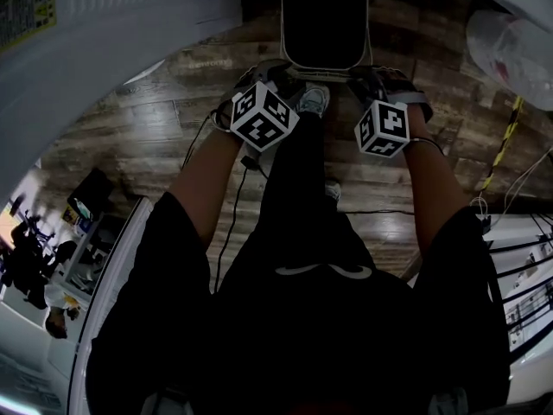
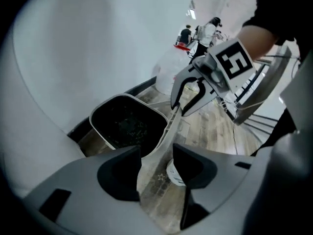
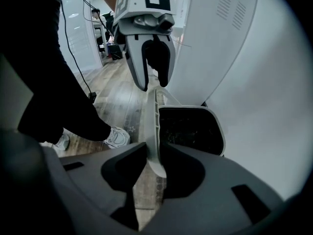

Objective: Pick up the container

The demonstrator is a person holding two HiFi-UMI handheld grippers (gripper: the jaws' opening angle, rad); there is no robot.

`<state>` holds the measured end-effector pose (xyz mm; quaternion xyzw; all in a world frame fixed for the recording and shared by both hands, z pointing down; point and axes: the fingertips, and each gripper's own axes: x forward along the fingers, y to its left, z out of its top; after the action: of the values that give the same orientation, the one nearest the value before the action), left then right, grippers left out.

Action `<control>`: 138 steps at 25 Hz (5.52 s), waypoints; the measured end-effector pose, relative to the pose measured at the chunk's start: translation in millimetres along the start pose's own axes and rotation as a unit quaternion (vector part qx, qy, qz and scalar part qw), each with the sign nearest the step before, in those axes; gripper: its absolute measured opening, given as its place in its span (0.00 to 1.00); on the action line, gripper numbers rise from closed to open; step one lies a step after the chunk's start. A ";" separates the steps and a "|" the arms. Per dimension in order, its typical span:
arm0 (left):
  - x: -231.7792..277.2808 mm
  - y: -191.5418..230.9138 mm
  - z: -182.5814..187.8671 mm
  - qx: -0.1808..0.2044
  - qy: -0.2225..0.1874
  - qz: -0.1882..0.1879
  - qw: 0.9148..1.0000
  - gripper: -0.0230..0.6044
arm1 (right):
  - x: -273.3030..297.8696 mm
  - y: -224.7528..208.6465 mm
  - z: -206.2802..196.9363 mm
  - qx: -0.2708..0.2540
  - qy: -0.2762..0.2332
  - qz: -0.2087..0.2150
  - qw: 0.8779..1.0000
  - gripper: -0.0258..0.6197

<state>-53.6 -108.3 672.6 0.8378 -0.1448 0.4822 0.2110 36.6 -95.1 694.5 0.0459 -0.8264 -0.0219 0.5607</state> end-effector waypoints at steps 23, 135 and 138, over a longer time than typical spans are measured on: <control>9.9 7.0 27.2 0.239 0.086 -0.006 0.967 0.22 | -19.7 -29.9 5.8 0.027 0.030 0.071 0.997 0.21; -417.9 -231.4 192.2 0.249 0.082 0.025 0.965 0.18 | -496.6 63.9 169.9 -0.037 0.051 0.024 0.998 0.18; -426.3 -238.7 198.8 0.254 0.073 0.026 0.964 0.18 | -508.0 65.2 173.0 -0.042 0.052 0.021 0.998 0.18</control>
<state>-8.7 17.8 162.3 0.8224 -0.0231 0.5683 -0.0116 59.0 18.1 166.4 0.0063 -0.7950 -0.0426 0.6051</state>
